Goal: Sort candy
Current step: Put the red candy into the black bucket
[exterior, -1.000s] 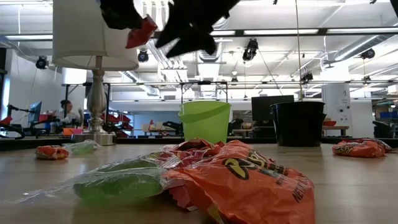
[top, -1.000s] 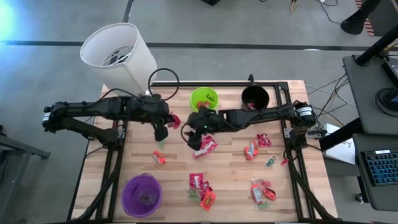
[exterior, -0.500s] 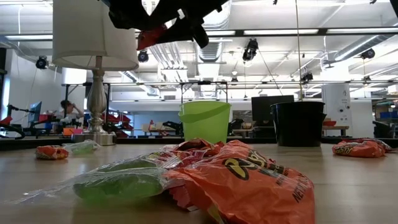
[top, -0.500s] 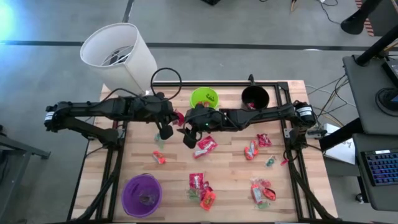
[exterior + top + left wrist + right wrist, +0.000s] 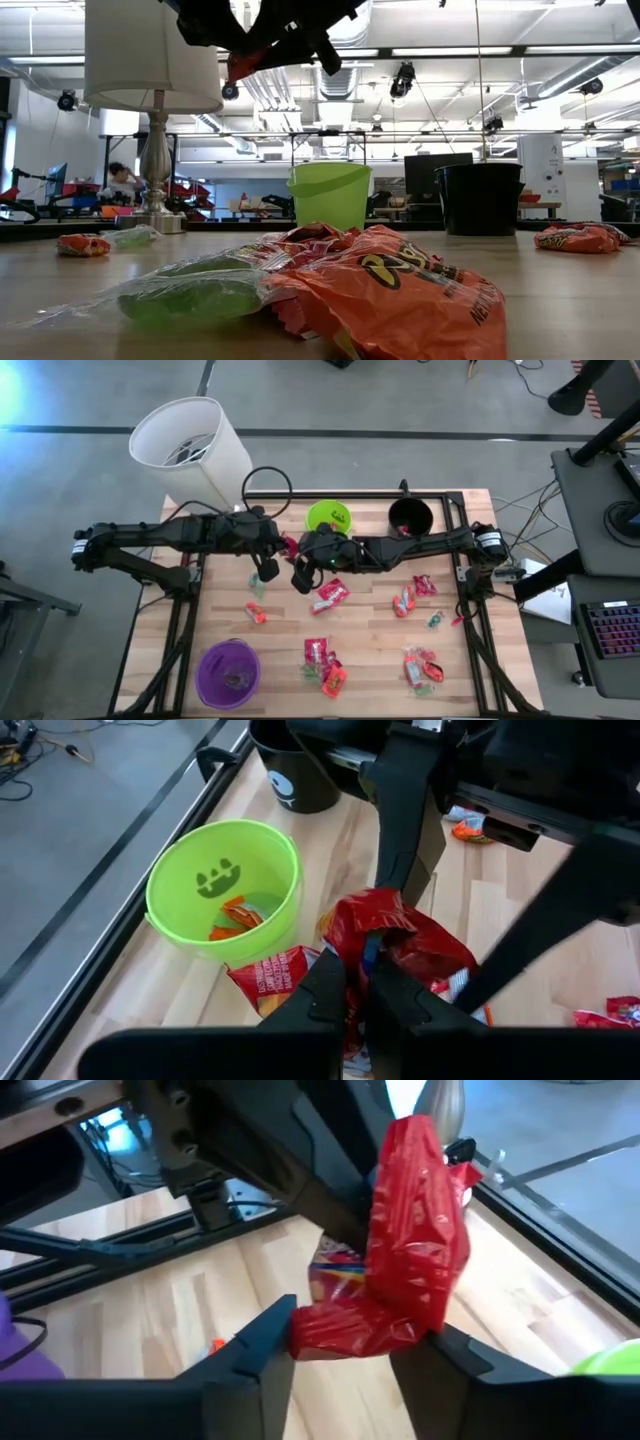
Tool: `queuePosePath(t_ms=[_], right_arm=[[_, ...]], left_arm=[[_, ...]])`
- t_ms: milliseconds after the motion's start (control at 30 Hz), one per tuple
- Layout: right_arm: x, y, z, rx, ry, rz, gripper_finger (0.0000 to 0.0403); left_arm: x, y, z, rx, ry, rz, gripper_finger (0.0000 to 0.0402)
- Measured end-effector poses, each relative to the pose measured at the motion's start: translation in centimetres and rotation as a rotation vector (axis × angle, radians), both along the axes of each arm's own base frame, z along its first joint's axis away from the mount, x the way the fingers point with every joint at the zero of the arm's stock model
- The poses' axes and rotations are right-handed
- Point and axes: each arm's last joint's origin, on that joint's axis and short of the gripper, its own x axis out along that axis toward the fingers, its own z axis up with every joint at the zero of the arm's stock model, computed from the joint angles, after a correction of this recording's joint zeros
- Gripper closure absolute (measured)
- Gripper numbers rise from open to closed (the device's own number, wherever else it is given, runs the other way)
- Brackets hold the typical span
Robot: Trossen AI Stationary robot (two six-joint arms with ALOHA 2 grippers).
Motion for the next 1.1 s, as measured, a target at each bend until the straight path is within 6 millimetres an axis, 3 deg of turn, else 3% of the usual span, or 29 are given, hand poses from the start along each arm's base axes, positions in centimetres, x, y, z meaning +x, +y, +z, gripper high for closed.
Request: queuePosePath(t_ms=[433,1100], right_arm=[[0.1,-0.2,0.9,-0.002,-0.020,-0.009,0.0386],[-0.6,-0.1,2.8,0.012,0.079,-0.015,0.0394]], left_arm=[[0.1,0.0,0.2,-0.019,-0.028,0.007,0.0402],[0.0,0.0,0.8,0.026,-0.073,-0.019,0.0388]])
